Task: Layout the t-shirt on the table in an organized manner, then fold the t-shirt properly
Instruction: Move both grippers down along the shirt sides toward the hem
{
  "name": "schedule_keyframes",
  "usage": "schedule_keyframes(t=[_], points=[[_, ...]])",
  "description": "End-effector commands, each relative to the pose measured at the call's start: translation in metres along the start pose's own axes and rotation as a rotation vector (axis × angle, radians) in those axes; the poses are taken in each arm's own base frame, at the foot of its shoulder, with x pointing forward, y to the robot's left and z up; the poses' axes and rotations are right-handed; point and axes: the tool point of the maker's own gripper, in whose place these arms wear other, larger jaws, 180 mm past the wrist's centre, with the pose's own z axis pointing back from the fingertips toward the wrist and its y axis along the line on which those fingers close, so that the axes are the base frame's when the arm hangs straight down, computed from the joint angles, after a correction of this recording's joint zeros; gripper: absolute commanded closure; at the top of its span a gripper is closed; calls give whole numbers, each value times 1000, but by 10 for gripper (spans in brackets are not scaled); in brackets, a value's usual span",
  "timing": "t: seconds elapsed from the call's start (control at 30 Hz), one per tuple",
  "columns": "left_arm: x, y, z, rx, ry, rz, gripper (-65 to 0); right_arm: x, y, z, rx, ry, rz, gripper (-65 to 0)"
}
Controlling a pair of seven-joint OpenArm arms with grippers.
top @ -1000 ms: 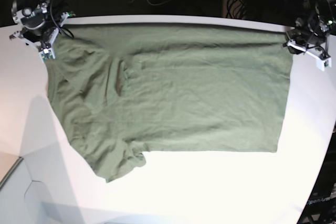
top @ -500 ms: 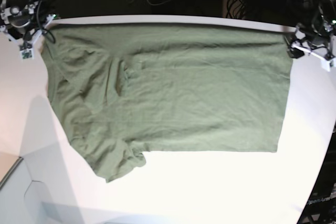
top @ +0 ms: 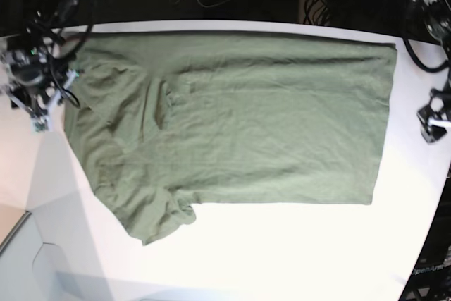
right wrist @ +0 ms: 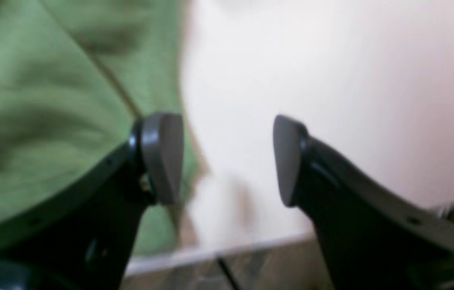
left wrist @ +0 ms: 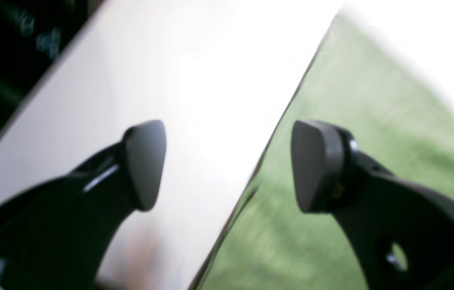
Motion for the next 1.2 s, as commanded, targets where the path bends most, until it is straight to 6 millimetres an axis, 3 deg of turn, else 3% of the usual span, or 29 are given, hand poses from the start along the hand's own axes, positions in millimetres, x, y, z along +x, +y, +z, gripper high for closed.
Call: schedule_keyframes(t=[0.0,0.1,0.2,0.47,0.6,0.73,0.97,1.1,1.17], points=[[28,-5,0,-11,-70,1,-478,31,-3,-1,-3,-79,26,-365],[58,-20,-10,-48,-127,56,-509,74,25,-19,83,-135,88,-365],[85,-35,-21,-91,-165,113,-514,109,38,-39,144,-151,114,-365],[98,-77,-87,-67,-219,-66,-515,173,68,-84,316,-197,71,-365],[92,-107,-113,-90,-241,-161,-515,200,69,-97,373,-298,27,-365],[86,-107,-126,-84,-212,-150,-515,202,55,-111,392,-344,-19,-365],[87,-104,-131,-75,-229,-136,-515,190,8,-138,207,-398,-203,-365],[86,-104,-131,-75,-234,-137,-516,176,13,-148,216,-384,-224,-365],[85,-103,-131,-74,-231,-138,-516,173,2,-151,163,-388,-255,-365]])
